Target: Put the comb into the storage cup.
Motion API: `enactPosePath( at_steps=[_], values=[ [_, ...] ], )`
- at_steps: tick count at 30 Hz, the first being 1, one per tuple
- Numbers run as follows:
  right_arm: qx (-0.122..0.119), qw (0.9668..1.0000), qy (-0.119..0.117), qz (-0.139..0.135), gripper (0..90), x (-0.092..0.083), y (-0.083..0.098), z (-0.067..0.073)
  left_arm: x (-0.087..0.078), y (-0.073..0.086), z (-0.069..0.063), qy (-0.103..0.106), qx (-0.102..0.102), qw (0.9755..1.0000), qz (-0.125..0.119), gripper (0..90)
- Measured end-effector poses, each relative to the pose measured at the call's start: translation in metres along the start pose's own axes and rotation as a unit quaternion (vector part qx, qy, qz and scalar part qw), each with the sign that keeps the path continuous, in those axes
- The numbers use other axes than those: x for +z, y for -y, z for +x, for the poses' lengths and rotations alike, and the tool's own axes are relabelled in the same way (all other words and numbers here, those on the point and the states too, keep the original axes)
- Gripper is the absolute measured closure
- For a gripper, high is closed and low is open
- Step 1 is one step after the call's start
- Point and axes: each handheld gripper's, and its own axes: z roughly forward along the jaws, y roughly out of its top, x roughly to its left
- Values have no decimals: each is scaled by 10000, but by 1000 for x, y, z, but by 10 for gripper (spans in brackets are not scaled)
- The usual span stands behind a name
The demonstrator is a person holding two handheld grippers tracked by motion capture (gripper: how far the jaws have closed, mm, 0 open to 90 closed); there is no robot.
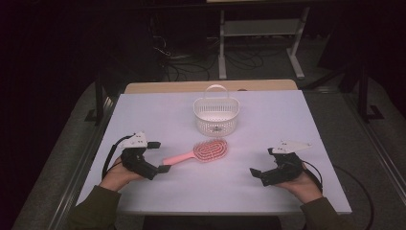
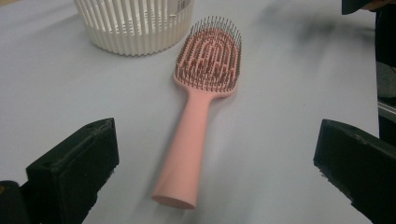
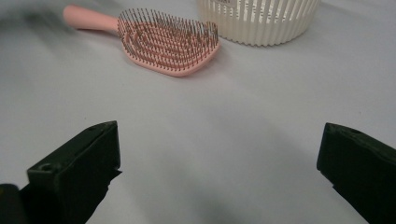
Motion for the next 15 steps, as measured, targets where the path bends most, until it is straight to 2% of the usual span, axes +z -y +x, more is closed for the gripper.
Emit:
enactPosePath(
  at_steps=[15],
  values=[
    [-6, 10000, 13, -13, 0, -1, -1, 0, 2, -8, 2, 0, 16, 10000, -46, 0]
  ],
)
